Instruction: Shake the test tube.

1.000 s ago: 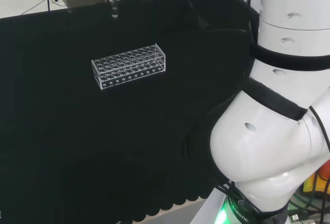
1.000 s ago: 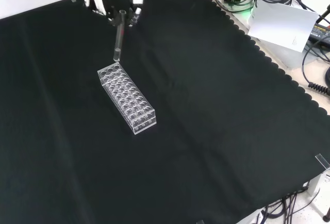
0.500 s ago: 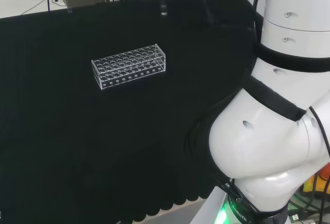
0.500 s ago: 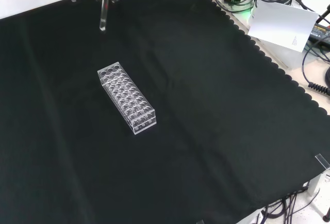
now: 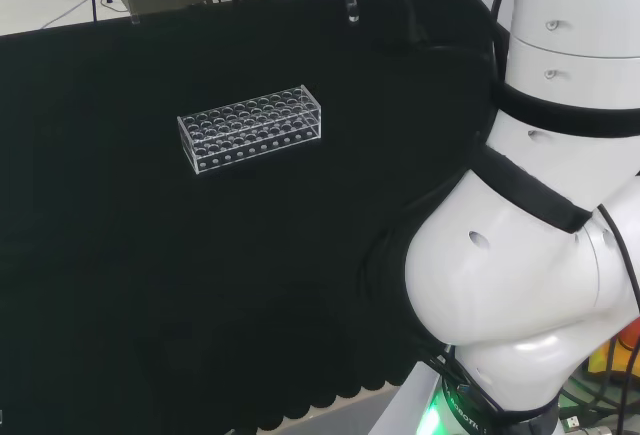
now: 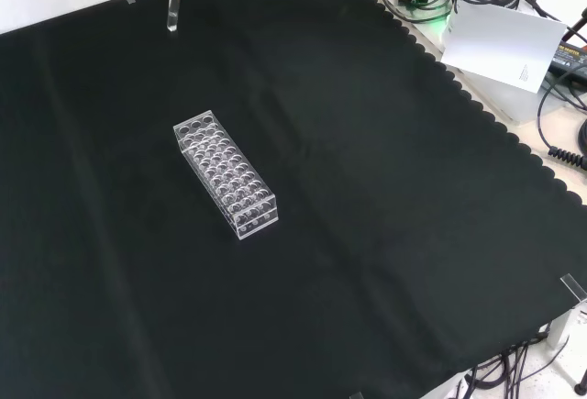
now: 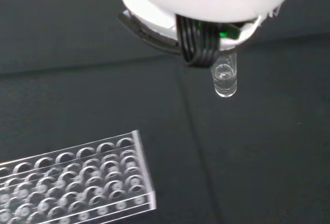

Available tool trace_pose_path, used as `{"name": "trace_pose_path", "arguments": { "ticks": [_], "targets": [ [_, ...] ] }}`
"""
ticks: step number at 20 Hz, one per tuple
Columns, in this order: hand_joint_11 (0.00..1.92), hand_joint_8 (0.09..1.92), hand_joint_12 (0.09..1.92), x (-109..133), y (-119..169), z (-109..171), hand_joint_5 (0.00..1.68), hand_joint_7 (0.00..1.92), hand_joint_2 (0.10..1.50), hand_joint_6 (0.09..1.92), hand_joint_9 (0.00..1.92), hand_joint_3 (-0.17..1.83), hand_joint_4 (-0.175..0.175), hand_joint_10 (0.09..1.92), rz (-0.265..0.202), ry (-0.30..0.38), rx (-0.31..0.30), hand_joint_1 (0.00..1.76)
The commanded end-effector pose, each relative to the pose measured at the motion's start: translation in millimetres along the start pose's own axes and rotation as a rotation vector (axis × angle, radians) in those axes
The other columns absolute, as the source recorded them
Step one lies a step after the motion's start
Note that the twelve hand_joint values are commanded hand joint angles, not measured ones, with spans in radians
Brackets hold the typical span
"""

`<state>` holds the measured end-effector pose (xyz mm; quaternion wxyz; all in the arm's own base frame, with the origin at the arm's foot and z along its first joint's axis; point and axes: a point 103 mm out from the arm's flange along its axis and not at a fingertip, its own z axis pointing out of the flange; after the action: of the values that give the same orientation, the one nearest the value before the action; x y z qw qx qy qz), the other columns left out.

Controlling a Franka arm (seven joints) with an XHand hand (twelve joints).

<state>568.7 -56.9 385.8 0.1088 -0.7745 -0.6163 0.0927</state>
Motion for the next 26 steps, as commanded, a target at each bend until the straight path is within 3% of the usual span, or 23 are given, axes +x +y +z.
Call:
{"name": "trace_pose_path", "arguments": {
  "ticks": [1, 8, 12, 15, 20, 26],
  "targets": [
    [0.90, 0.70, 1.17, 70, 4, 11, 1.34, 1.46, 0.56, 0.40, 1.55, 0.73, -0.175, 0.09, -0.140, 0.033, 0.014, 1.44],
    [0.90, 0.69, 1.17, 158, -1, 14, 1.34, 1.46, 0.56, 0.40, 1.55, 0.73, -0.175, 0.09, -0.308, 0.097, 0.026, 1.44],
    [0.90, 0.69, 1.17, 185, -6, 11, 1.34, 1.46, 0.56, 0.40, 1.55, 0.73, -0.175, 0.09, -0.367, 0.121, 0.024, 1.44],
    [0.91, 0.69, 1.17, 194, -7, 9, 1.34, 1.46, 0.56, 0.40, 1.55, 0.73, -0.175, 0.09, -0.387, 0.120, 0.022, 1.44],
    [0.91, 0.69, 1.17, 181, 1, 12, 1.34, 1.46, 0.56, 0.40, 1.55, 0.73, -0.175, 0.09, -0.359, 0.085, 0.033, 1.44],
    [0.91, 0.69, 1.17, 126, 17, 20, 1.34, 1.46, 0.56, 0.40, 1.55, 0.73, -0.175, 0.09, -0.235, 0.023, 0.059, 1.44]
  ]
}}
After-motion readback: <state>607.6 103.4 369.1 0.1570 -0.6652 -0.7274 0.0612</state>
